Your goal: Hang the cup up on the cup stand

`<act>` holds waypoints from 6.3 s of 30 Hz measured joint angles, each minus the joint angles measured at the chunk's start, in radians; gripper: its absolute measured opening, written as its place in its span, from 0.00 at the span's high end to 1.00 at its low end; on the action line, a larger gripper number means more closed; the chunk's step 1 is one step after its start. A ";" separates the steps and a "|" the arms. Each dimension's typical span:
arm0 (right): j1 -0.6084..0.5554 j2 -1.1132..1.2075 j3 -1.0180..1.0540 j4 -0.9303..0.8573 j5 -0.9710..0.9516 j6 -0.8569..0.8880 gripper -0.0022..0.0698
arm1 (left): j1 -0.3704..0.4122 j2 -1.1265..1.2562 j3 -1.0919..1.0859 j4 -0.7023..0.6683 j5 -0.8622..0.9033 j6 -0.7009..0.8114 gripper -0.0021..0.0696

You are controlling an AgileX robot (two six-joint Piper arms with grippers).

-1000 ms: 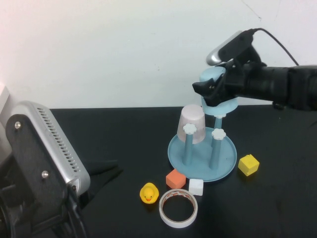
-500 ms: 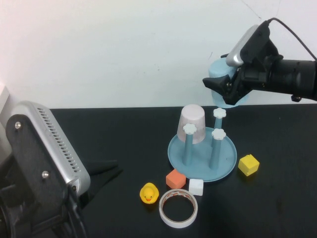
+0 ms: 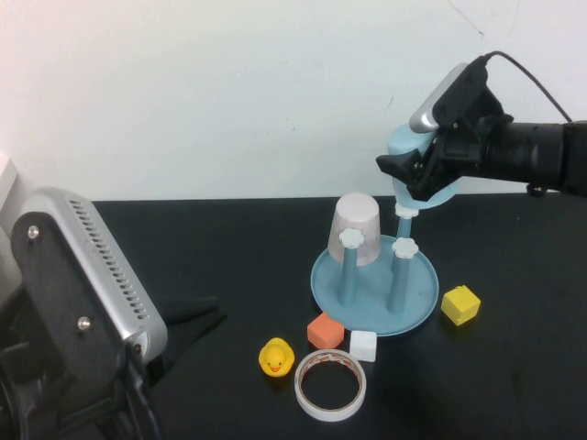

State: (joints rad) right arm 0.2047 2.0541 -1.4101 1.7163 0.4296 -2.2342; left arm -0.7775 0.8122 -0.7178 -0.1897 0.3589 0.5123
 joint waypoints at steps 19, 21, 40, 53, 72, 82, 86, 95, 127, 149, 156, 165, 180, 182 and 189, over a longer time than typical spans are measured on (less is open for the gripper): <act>0.000 0.128 -0.084 0.000 0.023 0.077 0.16 | 0.000 0.000 0.000 0.002 0.000 -0.005 0.97; 0.000 0.128 -0.085 0.000 0.025 0.077 0.16 | 0.000 0.000 0.000 0.002 0.000 -0.005 0.97; 0.000 0.135 -0.087 0.000 0.024 0.124 0.17 | 0.000 0.000 0.000 0.002 0.000 -0.009 0.97; -0.010 0.178 -0.089 0.000 -0.037 0.153 0.13 | 0.000 0.000 0.000 0.002 0.002 -0.009 0.97; -0.035 0.044 -0.106 -0.286 0.091 0.551 0.52 | 0.000 -0.029 0.000 0.006 0.072 -0.072 0.97; -0.129 -0.175 -0.029 -0.252 0.555 0.599 0.96 | 0.000 -0.223 0.151 0.195 0.040 -0.414 0.97; -0.128 -0.304 0.137 -0.156 0.596 0.485 0.97 | 0.000 -0.308 0.260 0.362 0.021 -0.605 0.97; -0.128 -0.675 0.524 -0.046 0.596 0.248 0.97 | 0.000 -0.444 0.404 0.735 0.005 -0.981 0.97; -0.128 -1.477 0.934 -0.276 0.654 0.439 0.97 | 0.000 -0.538 0.515 1.263 -0.003 -1.674 0.97; -0.128 -1.758 1.002 -0.502 0.008 0.502 0.97 | 0.000 -0.538 0.515 1.263 -0.005 -1.671 0.97; -0.128 -1.914 1.176 -1.312 -0.074 1.511 0.97 | 0.000 -0.538 0.515 1.263 -0.005 -1.671 0.97; -0.138 -2.067 1.395 -1.792 -0.101 2.090 0.97 | 0.000 -0.538 0.515 1.263 -0.005 -1.671 0.97; -0.083 -2.067 1.430 -1.901 -0.093 2.137 0.97 | 0.000 -0.538 0.515 1.263 -0.005 -1.675 0.97; -0.069 -2.067 1.430 -1.901 -0.089 2.137 0.97 | 0.000 -0.538 0.515 1.263 -0.005 -1.675 0.97; -0.064 -2.067 1.430 -1.902 -0.087 2.137 0.97 | 0.000 -0.538 0.515 1.263 -0.005 -1.675 0.97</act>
State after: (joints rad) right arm 0.1406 -0.0124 0.0204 -0.1857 0.3424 -0.0973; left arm -0.7775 0.2745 -0.2030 1.0731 0.3539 -1.1627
